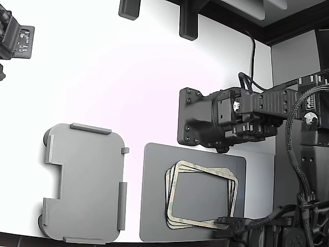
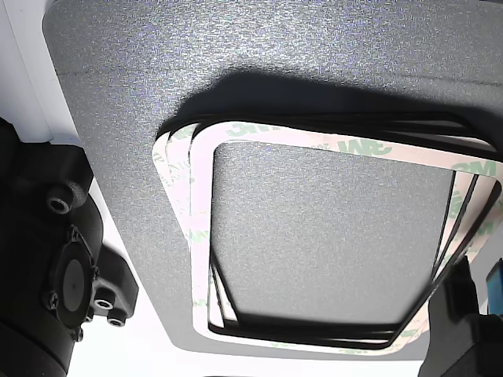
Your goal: Grab top frame and put it into gray box.
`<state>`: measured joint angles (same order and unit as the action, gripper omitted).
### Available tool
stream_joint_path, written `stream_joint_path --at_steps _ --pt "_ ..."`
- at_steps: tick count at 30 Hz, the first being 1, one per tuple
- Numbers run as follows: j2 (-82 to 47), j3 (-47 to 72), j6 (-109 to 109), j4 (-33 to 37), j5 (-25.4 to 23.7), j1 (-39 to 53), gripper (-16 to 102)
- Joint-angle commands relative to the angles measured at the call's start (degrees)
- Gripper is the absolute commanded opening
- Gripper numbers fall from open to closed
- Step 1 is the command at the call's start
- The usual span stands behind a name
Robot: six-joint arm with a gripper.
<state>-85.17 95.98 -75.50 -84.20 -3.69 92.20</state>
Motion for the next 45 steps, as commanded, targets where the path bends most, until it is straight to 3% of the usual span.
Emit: stream_joint_path --at_steps 1,45 --pt "-1.41 -0.7 0.0 0.62 -0.18 -0.35 40" --pt "-2.11 2.46 0.79 3.43 -1.23 0.53 35"
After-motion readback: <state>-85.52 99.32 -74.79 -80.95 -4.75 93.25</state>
